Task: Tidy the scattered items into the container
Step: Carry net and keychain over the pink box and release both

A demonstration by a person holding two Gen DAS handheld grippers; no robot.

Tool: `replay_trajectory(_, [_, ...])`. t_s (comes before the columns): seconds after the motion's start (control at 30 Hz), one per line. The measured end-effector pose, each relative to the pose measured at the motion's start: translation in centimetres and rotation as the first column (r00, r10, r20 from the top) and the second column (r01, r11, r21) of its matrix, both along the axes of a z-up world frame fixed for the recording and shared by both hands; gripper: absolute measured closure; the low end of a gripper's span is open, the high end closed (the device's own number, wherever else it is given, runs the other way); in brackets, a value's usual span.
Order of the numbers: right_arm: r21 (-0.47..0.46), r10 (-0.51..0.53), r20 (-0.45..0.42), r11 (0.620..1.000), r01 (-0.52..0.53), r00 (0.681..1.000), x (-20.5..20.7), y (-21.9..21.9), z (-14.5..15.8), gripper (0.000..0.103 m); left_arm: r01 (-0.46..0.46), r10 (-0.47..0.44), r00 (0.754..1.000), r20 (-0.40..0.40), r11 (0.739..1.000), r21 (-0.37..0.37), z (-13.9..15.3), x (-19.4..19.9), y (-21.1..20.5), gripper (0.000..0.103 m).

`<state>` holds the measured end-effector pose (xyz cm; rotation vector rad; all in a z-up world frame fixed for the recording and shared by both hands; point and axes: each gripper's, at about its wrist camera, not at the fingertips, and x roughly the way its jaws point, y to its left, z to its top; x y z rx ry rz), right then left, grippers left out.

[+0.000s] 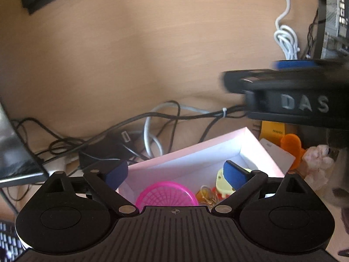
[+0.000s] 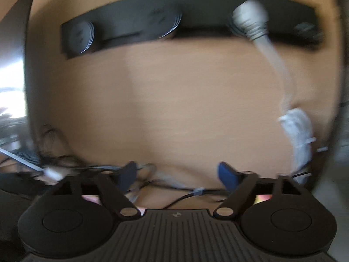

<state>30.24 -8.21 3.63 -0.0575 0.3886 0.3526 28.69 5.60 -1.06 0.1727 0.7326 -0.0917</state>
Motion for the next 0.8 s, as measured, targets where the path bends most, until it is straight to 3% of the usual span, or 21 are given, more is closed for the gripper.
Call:
replay_trajectory(0.13, [-0.100, -0.089, 0.042, 0.991, 0.093, 0.995, -1.7, -2.2, -1.8, 0.015, 0.032, -0.030, 0.999, 0.028, 0.997, -0.066, 0.9, -2.9, -0.7, 0.003])
replay_trajectory(0.27, [-0.116, -0.183, -0.036, 0.977, 0.178, 0.982, -2.9, -5.5, -4.0, 0.016, 0.099, -0.096, 0.995, 0.040, 0.990, -0.099, 0.8, -7.1, -1.8, 0.002])
replay_trajectory(0.37, [-0.141, -0.223, -0.099, 0.968, 0.208, 0.970, -4.1, -7.5, -5.6, 0.031, 0.134, -0.134, 0.991, 0.001, 0.986, -0.097, -0.2, -9.8, -2.4, 0.002])
replay_trajectory(0.43, [-0.168, -0.218, -0.139, 0.967, 0.194, 0.966, -5.0, -8.4, -6.7, 0.049, 0.136, -0.140, 0.990, -0.032, 0.985, -0.106, -0.7, -11.1, -2.5, 0.002])
replay_trajectory(0.47, [-0.181, -0.213, -0.156, 0.966, 0.184, 0.965, -5.5, -8.6, -7.2, 0.051, 0.133, -0.140, 0.989, -0.049, 0.984, -0.116, -1.0, -11.6, -2.5, 0.002])
replay_trajectory(0.7, [-0.226, -0.195, -0.150, 0.961, 0.159, 0.969, -6.0, -7.7, -8.2, 0.051, 0.085, -0.097, 0.992, -0.084, 0.987, -0.138, -1.9, -12.5, -1.9, 0.002])
replay_trajectory(0.8, [-0.269, -0.181, -0.142, 0.953, 0.138, 0.973, -5.2, -6.8, -8.6, 0.041, 0.073, -0.085, 0.993, -0.080, 0.988, -0.136, -1.7, -12.5, -1.6, 0.002])
